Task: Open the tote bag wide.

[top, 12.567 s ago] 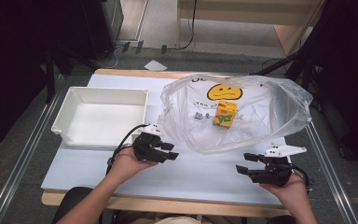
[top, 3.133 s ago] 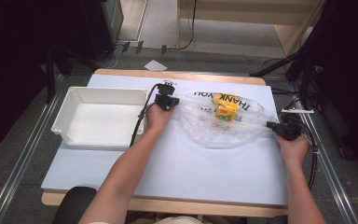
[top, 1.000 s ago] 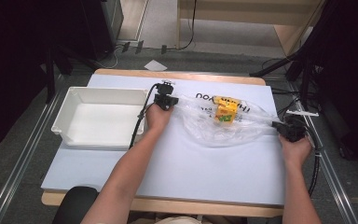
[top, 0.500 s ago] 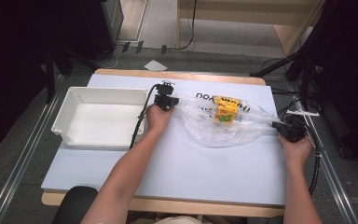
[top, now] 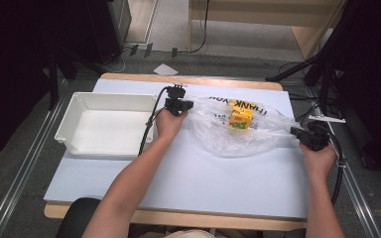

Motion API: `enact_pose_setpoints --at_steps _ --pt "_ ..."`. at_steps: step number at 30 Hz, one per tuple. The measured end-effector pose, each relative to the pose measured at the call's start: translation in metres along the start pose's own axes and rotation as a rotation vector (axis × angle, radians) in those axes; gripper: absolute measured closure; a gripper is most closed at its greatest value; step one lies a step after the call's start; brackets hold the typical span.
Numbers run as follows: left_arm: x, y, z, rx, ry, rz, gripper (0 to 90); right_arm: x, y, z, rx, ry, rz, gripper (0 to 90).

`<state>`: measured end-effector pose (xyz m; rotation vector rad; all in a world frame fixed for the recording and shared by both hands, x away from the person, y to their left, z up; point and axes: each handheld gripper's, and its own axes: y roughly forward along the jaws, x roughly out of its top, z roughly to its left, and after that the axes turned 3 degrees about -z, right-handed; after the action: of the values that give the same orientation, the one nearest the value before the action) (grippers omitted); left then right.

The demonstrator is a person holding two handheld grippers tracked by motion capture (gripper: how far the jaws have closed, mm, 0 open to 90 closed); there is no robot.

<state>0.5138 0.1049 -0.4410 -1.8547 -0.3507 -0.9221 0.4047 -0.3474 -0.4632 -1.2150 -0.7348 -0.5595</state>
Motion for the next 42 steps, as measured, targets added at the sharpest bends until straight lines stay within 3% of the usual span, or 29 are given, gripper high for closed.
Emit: enact_pose_setpoints --at_steps 3,6,12,14,18,23,27,29,32,36,42 --pt "0.002 -0.005 0.0 -0.022 -0.009 -0.01 77.2 0.003 -0.003 0.002 0.019 0.012 -0.004 90.0" --pt "0.004 -0.008 -0.002 -0.036 -0.006 -0.016 71.4 0.006 -0.007 0.004 0.043 0.01 -0.004 81.6" --pt "0.007 -0.017 -0.013 -0.06 0.033 -0.043 62.8 0.011 -0.014 0.009 0.089 -0.001 0.011 73.3" --pt "0.011 -0.021 -0.02 -0.079 0.063 -0.03 61.3 0.013 -0.017 0.013 0.104 -0.009 0.012 70.9" --pt "0.016 -0.025 -0.029 -0.112 0.073 -0.036 59.9 0.019 -0.022 0.019 0.11 -0.026 0.011 65.7" --pt "0.02 -0.029 -0.042 -0.143 0.114 -0.029 59.4 0.024 -0.024 0.022 0.122 -0.017 0.017 60.3" --pt "0.021 -0.03 -0.048 -0.153 0.127 -0.038 59.9 0.029 -0.025 0.023 0.103 -0.005 0.018 62.4" --pt "0.021 -0.03 -0.05 -0.158 0.135 -0.039 60.5 0.034 -0.03 0.024 0.1 0.004 0.001 73.0" --pt "0.021 -0.03 -0.052 -0.164 0.132 -0.034 60.7 0.038 -0.032 0.023 0.108 0.029 0.012 80.5" --pt "0.021 -0.031 -0.054 -0.168 0.146 -0.034 60.8 0.04 -0.036 0.021 0.143 0.068 -0.013 75.8" --pt "0.021 -0.032 -0.059 -0.186 0.147 -0.037 62.7 0.047 -0.037 0.032 0.124 0.007 -0.005 78.1"
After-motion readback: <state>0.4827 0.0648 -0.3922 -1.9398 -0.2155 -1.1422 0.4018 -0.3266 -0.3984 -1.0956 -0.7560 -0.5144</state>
